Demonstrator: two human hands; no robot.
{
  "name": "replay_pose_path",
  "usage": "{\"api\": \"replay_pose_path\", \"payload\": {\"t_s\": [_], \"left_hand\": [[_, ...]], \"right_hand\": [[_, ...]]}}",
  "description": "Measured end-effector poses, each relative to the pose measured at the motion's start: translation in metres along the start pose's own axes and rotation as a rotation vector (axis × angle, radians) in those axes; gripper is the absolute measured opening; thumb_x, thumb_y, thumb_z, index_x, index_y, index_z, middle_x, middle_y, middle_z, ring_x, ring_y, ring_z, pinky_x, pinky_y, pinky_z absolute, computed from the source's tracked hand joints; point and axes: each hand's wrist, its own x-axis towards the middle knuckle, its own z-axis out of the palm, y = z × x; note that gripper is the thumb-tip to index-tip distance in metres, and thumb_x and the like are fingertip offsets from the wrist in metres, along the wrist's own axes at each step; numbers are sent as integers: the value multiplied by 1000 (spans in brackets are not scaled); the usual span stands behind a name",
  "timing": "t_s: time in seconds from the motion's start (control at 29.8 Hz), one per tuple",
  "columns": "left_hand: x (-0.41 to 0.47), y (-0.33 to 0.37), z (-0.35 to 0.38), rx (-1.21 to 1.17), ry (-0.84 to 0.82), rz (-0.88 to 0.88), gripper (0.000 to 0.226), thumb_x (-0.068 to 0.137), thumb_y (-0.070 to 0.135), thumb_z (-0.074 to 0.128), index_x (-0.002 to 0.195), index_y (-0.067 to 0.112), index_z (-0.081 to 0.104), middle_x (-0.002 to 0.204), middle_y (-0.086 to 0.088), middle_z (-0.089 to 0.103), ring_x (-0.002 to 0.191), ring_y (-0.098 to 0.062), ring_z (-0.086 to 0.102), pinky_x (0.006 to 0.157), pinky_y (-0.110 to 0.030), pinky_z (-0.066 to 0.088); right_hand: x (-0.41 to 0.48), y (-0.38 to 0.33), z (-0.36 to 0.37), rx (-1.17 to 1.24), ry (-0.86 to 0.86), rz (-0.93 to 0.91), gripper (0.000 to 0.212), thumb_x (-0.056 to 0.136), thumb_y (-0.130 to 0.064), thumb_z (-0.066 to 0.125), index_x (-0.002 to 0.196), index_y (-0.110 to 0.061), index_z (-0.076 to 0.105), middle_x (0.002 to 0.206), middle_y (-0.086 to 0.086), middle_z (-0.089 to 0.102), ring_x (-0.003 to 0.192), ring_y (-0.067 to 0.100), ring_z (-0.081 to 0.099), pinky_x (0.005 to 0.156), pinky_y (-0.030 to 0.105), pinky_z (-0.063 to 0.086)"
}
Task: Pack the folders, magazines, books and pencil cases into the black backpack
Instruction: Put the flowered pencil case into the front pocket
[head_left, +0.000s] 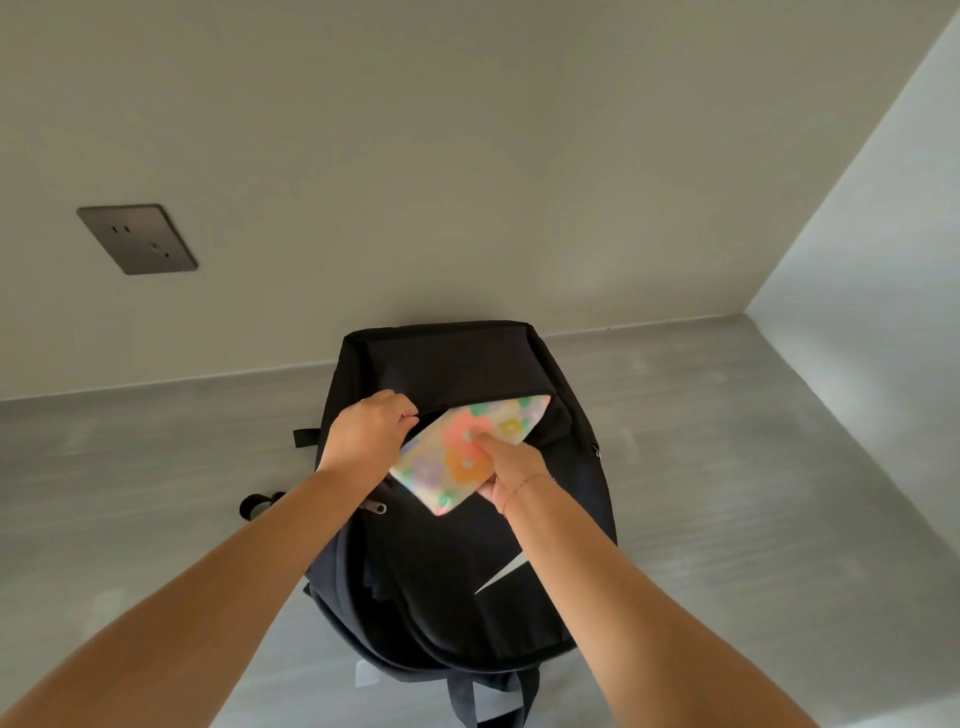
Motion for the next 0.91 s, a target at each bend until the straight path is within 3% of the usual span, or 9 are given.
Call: {"api": "replay_pose_path", "payload": {"t_s": [0.1,0.24,0.34,0.5,0.57,0.64,0.67,0.74,0.91], "left_hand": [[1,3,-6,-18,-14,-2,17,94,17,52,95,6,65,95,-10,63,81,-27,61,70,-39,51],[3,-1,-17,-1,-33,-14,16,95,16,49,94,7,62,95,-9,62,83,-26,60,71,-39,50],[2,-1,-19,9,-58,7,15,95,14,47,93,6,61,94,-9,61,84,-27,59,70,-39,49],[1,-2,-20,19,-76,44,15,96,13,47,95,5,59,94,-10,62,81,-25,59,68,-36,47],[-1,1,-20,15,-82,58,16,97,16,46,96,7,59,94,-8,61,81,-22,59,69,-34,48],[0,-1,-20,-9,-60,30,16,96,17,47,97,8,60,95,-7,62,82,-21,60,69,-33,49],[1,-5,-20,-30,-46,6,16,96,17,48,97,8,61,96,-6,62,83,-20,59,68,-32,48],[1,-12,-20,-58,-27,-24,16,95,17,51,98,7,63,96,-6,62,82,-17,57,66,-27,42],[-3,-12,-11,-85,5,5,14,93,16,55,96,6,65,94,-7,64,79,-18,59,62,-18,37]], "right_hand": [[13,-12,13,42,85,-25,48,76,-8,76,117,-5,53,111,14,63,92,28,64,77,40,56],[31,-16,26,-22,139,-2,65,71,-17,80,126,-8,46,119,15,61,100,32,64,90,47,54],[39,-19,27,-171,177,-2,68,74,-26,77,129,-6,41,122,13,56,107,31,60,95,43,51],[48,-19,35,-147,117,-157,39,98,-9,41,135,2,33,135,23,43,101,17,63,85,26,53],[44,-24,42,-178,182,-113,47,96,-22,49,137,-2,38,138,21,45,107,15,63,87,25,50],[33,-22,45,-460,241,-226,47,89,-28,60,131,-11,47,132,10,54,120,26,55,94,32,44],[24,-21,46,-349,212,-248,44,90,-27,59,130,-12,48,130,9,55,121,27,54,95,33,44],[13,-23,47,-7,50,-19,38,91,-16,57,127,-10,45,128,12,56,120,30,55,94,39,47],[5,-14,22,-33,-149,32,20,91,-6,57,110,1,57,93,18,66,94,28,65,84,37,54]]}}
